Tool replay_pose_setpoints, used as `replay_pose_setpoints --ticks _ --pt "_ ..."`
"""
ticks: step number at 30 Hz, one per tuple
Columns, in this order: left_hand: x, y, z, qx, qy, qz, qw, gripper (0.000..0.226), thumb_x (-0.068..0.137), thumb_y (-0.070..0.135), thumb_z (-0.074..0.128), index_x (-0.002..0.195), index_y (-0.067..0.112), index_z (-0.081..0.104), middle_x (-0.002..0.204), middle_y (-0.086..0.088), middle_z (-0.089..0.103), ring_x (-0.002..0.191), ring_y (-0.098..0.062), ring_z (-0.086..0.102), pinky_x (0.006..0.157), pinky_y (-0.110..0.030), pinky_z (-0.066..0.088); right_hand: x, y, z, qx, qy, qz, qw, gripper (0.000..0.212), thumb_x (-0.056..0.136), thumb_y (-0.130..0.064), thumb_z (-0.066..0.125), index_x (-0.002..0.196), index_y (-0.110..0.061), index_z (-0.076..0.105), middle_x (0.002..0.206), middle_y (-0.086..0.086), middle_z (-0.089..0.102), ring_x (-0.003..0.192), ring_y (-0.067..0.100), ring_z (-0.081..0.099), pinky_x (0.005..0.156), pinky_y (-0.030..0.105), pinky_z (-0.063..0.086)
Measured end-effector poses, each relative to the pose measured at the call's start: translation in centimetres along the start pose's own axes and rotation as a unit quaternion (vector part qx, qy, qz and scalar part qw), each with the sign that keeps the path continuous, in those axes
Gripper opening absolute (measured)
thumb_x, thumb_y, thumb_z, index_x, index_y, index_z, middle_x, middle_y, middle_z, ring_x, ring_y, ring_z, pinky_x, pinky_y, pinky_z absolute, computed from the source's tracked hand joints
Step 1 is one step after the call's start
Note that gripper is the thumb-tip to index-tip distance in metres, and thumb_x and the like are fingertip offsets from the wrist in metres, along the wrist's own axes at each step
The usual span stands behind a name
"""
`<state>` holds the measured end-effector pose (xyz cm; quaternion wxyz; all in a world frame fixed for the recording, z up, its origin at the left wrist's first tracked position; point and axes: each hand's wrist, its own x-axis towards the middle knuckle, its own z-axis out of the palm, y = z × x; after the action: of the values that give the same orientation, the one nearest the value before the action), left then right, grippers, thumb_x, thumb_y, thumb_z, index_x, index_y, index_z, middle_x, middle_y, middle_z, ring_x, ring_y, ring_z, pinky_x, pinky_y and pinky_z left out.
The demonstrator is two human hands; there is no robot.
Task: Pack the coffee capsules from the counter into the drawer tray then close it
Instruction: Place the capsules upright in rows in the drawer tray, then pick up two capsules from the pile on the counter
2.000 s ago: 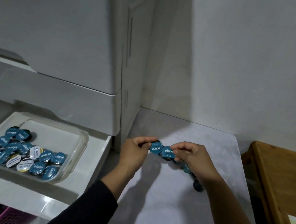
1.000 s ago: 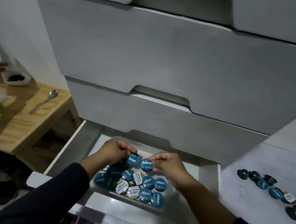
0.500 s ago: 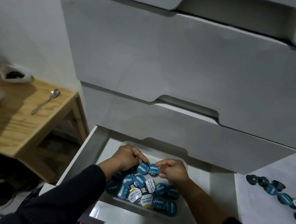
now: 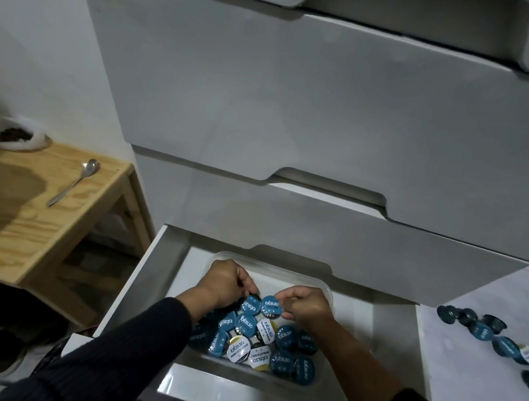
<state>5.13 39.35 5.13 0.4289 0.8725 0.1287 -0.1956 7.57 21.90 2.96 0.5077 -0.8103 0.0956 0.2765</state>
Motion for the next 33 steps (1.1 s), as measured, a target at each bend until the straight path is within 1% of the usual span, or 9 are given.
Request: replay_pose_setpoints --ticks 7,9,11,14,17,20,26,30,33 --pt "-0.5 0.2 0.0 0.059 0.021 0.018 0.998 0.014 0.081 0.003 0.067 0.085 0.013 0.075 0.096 0.000 0.073 0.080 -0.005 0.060 0.080 -0.010 0.043 -0.2 0.2 -0.4 -0.032 0.001 -0.037 0.999 0.016 0.079 0.000 0.067 0.075 -0.015 0.062 0.070 0.003 0.063 0.060 0.012 0.059 0.061 0.022 0.053" --pt "-0.9 0.5 0.0 0.086 0.030 0.035 0.995 0.013 0.083 0.005 0.064 0.088 0.012 0.074 0.099 0.000 0.072 0.079 -0.003 0.057 0.080 -0.009 0.041 -0.4 0.4 -0.3 -0.082 0.011 -0.075 0.994 0.011 0.079 -0.006 0.068 0.086 -0.013 0.063 0.069 -0.001 0.061 0.062 0.009 0.056 0.065 0.020 0.049" --pt "-1.5 0.9 -0.1 0.127 0.039 0.058 0.989 0.015 0.087 0.009 0.059 0.092 0.013 0.073 0.103 -0.001 0.071 0.081 -0.004 0.055 0.080 -0.009 0.040 -0.8 0.4 -0.2 -0.140 0.028 -0.118 0.983 0.020 0.082 -0.014 0.065 0.102 -0.009 0.063 0.072 -0.005 0.059 0.067 0.007 0.055 0.064 0.012 0.043" --pt "-2.6 1.6 0.0 0.200 0.038 0.068 0.977 0.023 0.092 0.018 0.050 0.106 0.018 0.068 0.112 -0.003 0.065 0.101 -0.015 0.058 0.089 -0.022 0.043 -1.9 -0.1 0.1 -0.220 0.041 -0.153 0.962 0.033 0.088 -0.022 0.056 0.119 -0.011 0.056 0.101 0.003 0.065 0.093 0.014 0.058 0.082 0.018 0.043" --pt "-3.5 1.9 0.5 0.252 0.036 0.052 0.966 0.031 0.094 0.025 0.044 0.121 0.017 0.058 0.123 -0.007 0.059 0.110 -0.023 0.056 0.092 -0.032 0.048 -2.9 -0.5 0.3 -0.326 0.026 -0.187 0.926 0.045 0.092 -0.029 0.049 0.134 -0.013 0.043 0.135 0.007 0.050 0.123 0.020 0.047 0.104 0.029 0.037" --pt "-5.2 2.6 1.3 0.284 0.054 0.050 0.956 0.036 0.096 0.028 0.040 0.126 0.012 0.051 0.128 -0.009 0.054 0.116 -0.024 0.052 0.096 -0.034 0.045 -4.2 -0.5 0.4 -0.406 0.031 -0.218 0.887 0.049 0.095 -0.032 0.041 0.140 -0.014 0.033 0.144 0.006 0.039 0.132 0.020 0.035 0.108 0.028 0.028" --pt "-8.5 3.8 3.4 0.282 0.143 0.079 0.945 0.037 0.099 0.028 0.032 0.131 0.012 0.042 0.135 -0.003 0.047 0.125 -0.017 0.041 0.100 -0.025 0.035 -6.2 0.0 -0.5 -0.457 0.100 -0.289 0.835 0.040 0.093 -0.029 0.040 0.127 -0.010 0.044 0.132 0.009 0.047 0.124 0.023 0.042 0.102 0.028 0.034" --pt "-9.9 4.8 4.9 0.261 0.176 0.079 0.946 0.045 0.097 0.029 0.040 0.139 0.016 0.029 0.143 -0.001 0.036 0.131 -0.014 0.035 0.105 -0.023 0.032 -7.3 1.2 -2.0 -0.433 0.179 -0.354 0.809 0.032 0.075 -0.032 0.053 0.095 -0.012 0.068 0.092 0.004 0.070 0.088 0.017 0.068 0.079 0.023 0.055" --pt "-10.4 5.9 6.4 0.244 0.201 0.074 0.946 0.053 0.096 0.031 0.043 0.143 0.018 0.022 0.147 -0.001 0.030 0.135 -0.014 0.031 0.109 -0.024 0.031 -8.4 1.9 -3.9 -0.427 0.185 -0.379 0.800 0.036 0.078 -0.031 0.047 0.096 -0.010 0.070 0.094 0.006 0.072 0.089 0.018 0.069 0.081 0.025 0.056"
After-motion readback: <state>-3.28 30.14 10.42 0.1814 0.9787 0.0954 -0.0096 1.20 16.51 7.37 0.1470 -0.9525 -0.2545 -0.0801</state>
